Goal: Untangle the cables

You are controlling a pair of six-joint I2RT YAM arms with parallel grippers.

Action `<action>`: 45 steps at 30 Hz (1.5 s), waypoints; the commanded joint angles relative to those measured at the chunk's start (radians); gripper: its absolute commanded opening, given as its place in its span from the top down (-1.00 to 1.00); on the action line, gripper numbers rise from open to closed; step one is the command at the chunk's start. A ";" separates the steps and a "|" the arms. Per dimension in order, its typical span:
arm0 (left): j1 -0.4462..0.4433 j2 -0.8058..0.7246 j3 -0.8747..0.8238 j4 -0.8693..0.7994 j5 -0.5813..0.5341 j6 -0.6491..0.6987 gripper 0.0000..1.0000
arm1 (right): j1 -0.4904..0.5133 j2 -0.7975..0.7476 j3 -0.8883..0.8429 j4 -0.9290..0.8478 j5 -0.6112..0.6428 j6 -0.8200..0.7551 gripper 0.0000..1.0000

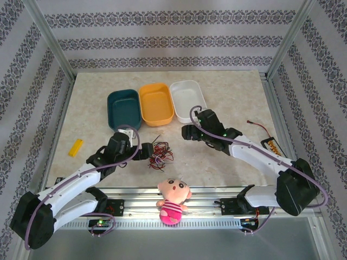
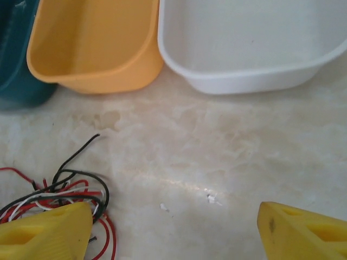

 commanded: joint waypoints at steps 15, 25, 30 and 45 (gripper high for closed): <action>-0.015 0.442 0.025 0.458 0.242 0.010 0.19 | 0.042 0.095 0.026 0.004 -0.047 0.096 -0.44; -0.013 0.634 0.209 0.546 0.270 0.192 0.81 | -0.018 0.030 -0.025 0.020 -0.074 0.109 -0.20; -0.012 0.673 0.283 0.468 0.322 0.291 0.82 | -0.025 0.018 -0.037 0.025 -0.117 0.056 -0.03; 0.042 0.701 0.334 0.407 0.496 0.324 0.90 | -0.001 0.125 0.036 0.053 -0.158 -0.152 0.32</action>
